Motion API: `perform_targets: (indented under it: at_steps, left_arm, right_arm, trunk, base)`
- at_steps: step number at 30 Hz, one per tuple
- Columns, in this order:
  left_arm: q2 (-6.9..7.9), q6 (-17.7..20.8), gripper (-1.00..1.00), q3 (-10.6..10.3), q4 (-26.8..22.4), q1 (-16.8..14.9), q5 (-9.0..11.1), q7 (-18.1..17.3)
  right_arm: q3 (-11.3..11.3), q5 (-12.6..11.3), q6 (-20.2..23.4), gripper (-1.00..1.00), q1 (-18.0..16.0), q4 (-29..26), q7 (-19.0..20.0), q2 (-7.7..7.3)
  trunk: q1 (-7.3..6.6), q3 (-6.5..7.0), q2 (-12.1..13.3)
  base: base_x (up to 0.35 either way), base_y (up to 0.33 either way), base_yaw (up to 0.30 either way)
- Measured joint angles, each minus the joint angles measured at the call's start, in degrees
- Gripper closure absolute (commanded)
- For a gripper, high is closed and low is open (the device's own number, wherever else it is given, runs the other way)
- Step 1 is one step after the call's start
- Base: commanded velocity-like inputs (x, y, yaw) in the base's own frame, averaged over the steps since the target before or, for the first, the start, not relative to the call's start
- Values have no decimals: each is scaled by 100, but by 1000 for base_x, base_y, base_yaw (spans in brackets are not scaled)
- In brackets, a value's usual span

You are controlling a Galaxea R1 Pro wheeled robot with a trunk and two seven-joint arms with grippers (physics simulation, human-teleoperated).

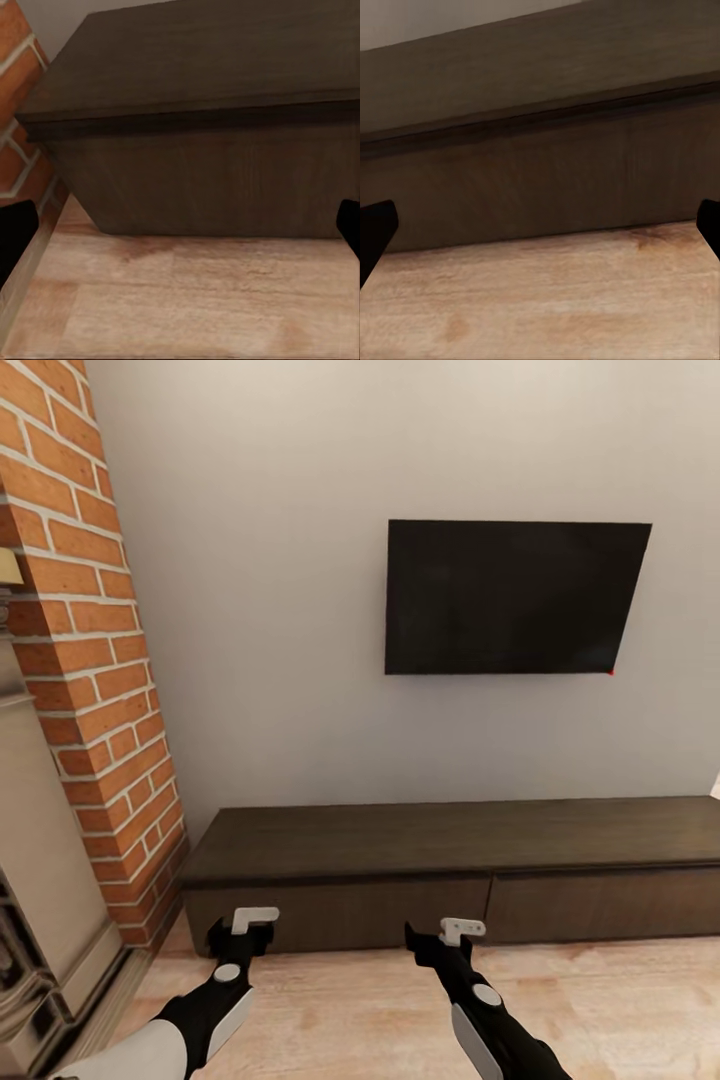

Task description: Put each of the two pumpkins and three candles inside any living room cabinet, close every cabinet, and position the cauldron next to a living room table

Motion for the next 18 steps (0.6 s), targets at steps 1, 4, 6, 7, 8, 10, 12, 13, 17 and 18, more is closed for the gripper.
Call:
perform_targets:
  at_steps: [1,4,6,7,8,10,12,13,17,18]
  left_arm:
    - [0,32,-100,0,32,0,-1,33]
    - [0,129,-100,-1,40,0,-4,130]
    - [1,194,-100,-1,49,-1,-4,195]
    - [4,225,-100,-1,57,-2,3,228]
    - [-27,262,-100,-36,20,-33,-32,259]
    - [-93,329,-100,-104,-46,-67,-102,323]
    - [-158,395,-100,-172,-111,-76,-168,387]
    - [-190,428,-100,-206,-143,-69,-200,419]
    - [-155,3065,-100,-376,-1906,150,-433,513]
    - [-101,3233,-100,-391,-3050,220,-441,513]
  right_arm:
    - [1,0,0,-100,0,0,29,0]
    - [6,0,0,-100,0,-1,116,-1]
    - [10,-8,3,-100,0,3,174,-3]
    - [-21,-36,11,-100,0,18,203,-17]
    - [-53,-69,43,-100,32,50,232,-47]
    - [-116,-135,108,-100,97,114,290,-57]
    - [-179,-200,133,-100,163,179,348,-55]
    - [-210,-233,139,-100,195,211,377,-54]
    - [-2081,-861,132,-100,263,613,3571,-25]
    - [-2123,-903,159,-100,265,609,4997,-5]
  trunk:
    - [0,0,0]
    - [0,0,0]
    - [0,0,0]
    - [0,0,0]
    - [0,0,0]
    - [1,0,0]
    - [1,0,0]
    - [1,0,0]
    - [1,0,1]
    - [1,0,0]
  base:
    - [110,0,0]
    - [110,0,0]
    - [98,0,0]
    - [59,0,0]
    - [47,0,0]
    - [27,0,0]
    - [14,0,0]
    - [10,0,0]
    - [4,0,0]
    - [-21,0,0]
